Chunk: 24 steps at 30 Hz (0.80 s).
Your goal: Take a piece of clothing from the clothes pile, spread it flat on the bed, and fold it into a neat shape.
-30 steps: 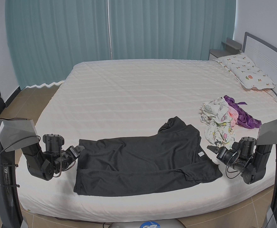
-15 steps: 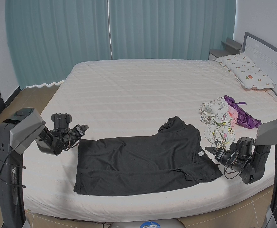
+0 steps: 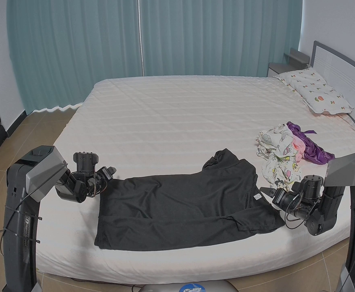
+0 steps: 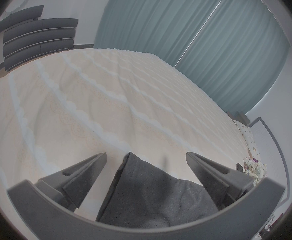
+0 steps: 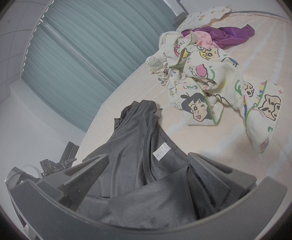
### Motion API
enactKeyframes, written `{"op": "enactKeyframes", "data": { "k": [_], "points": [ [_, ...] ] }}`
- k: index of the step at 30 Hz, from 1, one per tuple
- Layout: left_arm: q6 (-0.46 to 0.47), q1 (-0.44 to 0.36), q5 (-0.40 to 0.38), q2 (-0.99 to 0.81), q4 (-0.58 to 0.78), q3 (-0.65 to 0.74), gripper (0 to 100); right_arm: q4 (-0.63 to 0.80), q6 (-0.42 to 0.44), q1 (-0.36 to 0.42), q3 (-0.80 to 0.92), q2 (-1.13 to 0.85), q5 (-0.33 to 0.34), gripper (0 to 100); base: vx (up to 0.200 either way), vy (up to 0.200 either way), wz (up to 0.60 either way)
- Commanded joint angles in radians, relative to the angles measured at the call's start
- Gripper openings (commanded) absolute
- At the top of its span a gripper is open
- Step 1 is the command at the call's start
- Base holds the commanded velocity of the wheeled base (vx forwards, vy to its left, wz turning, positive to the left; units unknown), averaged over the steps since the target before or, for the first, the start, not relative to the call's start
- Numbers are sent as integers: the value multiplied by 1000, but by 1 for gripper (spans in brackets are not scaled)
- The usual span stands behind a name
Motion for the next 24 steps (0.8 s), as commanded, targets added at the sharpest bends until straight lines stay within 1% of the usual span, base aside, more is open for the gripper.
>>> {"op": "enactKeyframes", "data": {
  "k": [1,2,3,9,12,13,14,15,18,21,22,23,24],
  "points": [
    [-2,-1,0,11,3,-7,100,-1,1,0,-5,6,1,100,0,0,0],
    [-2,-1,0,13,1,-9,100,-1,1,0,-6,6,1,100,0,0,0],
    [-3,-1,0,13,1,-9,0,-1,1,-2,-8,4,-1,100,0,0,0],
    [-11,6,12,8,-2,3,0,-1,-2,3,-37,-8,-4,100,0,0,0],
    [-48,12,13,2,-2,8,0,2,-5,3,-64,-31,-12,100,0,0,0],
    [-94,15,12,-7,-2,14,0,25,-7,9,-101,-51,-19,100,0,0,0],
    [-94,15,12,-7,-2,14,0,25,-7,9,-101,-51,-19,100,0,0,0],
    [-114,18,10,-24,0,22,0,88,-11,15,-146,-66,-21,100,0,0,0],
    [-130,18,9,-49,0,49,0,197,-13,24,-248,-89,-32,100,0,0,0],
    [-146,18,0,-70,-2,78,0,326,-13,46,-388,-86,-99,100,0,0,0],
    [-146,18,0,-70,-2,78,0,335,-13,50,-400,-83,-104,100,0,0,0],
    [-152,18,0,-75,-4,86,0,407,-13,67,-465,-71,-127,100,0,0,0],
    [-156,18,0,-79,-4,94,0,463,-14,77,-509,-54,-131,100,0,0,0]
  ]
}}
